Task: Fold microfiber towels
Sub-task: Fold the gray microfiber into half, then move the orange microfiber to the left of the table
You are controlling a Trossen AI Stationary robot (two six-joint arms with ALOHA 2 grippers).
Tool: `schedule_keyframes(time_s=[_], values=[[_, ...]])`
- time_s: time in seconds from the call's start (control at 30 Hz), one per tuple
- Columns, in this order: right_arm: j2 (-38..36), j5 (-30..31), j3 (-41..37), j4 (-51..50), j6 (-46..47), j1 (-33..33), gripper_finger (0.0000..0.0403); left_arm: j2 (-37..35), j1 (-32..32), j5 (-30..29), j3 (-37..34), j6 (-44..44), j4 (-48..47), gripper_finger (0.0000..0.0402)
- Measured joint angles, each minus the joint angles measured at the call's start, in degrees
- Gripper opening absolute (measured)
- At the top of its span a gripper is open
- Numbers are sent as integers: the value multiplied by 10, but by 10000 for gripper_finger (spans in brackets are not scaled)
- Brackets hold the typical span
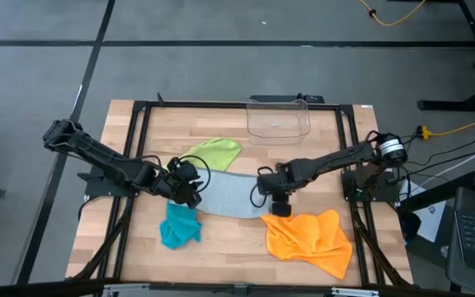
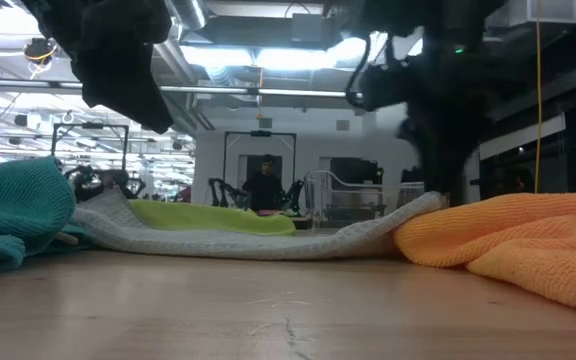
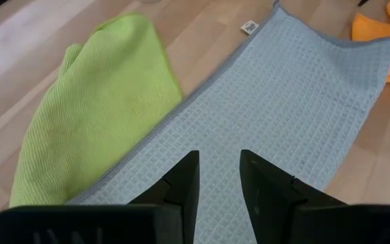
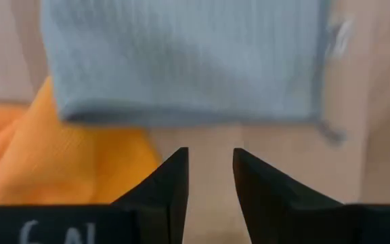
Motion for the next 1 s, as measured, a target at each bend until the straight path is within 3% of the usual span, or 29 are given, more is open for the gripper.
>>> schedule_keyframes(time_s=[0.2,0.43,0.7,0.87,1.0], values=[[0,-63,0,-19,115,54,119,0,0,-3,0,14,0,98],[0,-71,4,0,248,119,119,0,0,-3,0,31,-1,98],[1,-66,-1,34,331,179,119,0,0,-4,0,46,-12,98],[2,-43,-29,114,355,197,119,0,0,-4,0,75,-16,98],[2,-12,-50,115,397,206,119,0,0,-4,0,85,-16,98]])
